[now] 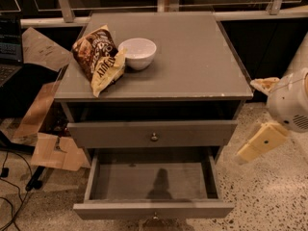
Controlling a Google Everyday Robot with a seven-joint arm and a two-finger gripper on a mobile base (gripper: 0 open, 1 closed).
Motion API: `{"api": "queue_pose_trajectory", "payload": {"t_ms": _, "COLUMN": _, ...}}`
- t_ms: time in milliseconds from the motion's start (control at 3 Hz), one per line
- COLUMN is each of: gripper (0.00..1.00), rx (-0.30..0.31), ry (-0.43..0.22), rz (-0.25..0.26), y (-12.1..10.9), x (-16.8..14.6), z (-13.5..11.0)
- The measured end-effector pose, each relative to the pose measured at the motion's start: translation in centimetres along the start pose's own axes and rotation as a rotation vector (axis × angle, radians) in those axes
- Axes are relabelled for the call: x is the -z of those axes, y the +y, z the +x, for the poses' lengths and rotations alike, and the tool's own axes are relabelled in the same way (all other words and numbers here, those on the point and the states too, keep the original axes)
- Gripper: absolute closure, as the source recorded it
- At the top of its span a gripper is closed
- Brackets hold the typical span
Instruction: Close middle drawer
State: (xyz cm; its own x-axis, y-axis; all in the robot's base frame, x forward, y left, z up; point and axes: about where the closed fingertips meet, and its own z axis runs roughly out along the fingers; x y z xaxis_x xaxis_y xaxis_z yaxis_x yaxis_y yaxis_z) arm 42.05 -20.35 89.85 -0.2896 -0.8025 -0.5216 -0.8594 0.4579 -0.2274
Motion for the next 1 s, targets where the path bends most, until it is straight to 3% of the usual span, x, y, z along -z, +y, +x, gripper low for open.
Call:
{"api": "queue_pose_trajectory", "payload": {"t_ms": 667, "gripper": 0.0, "rx": -0.037, "ry": 0.003, "rz": -0.052, "y": 2.3, "x": -5.4, "z": 1.6}}
{"api": "queue_pose_trajectory", "payload": {"t_ms": 1000, "gripper": 0.0, "rx": -0.059, "ry": 0.034, "rz": -0.124, "y": 3.3, "x": -8.0, "z": 2.9}}
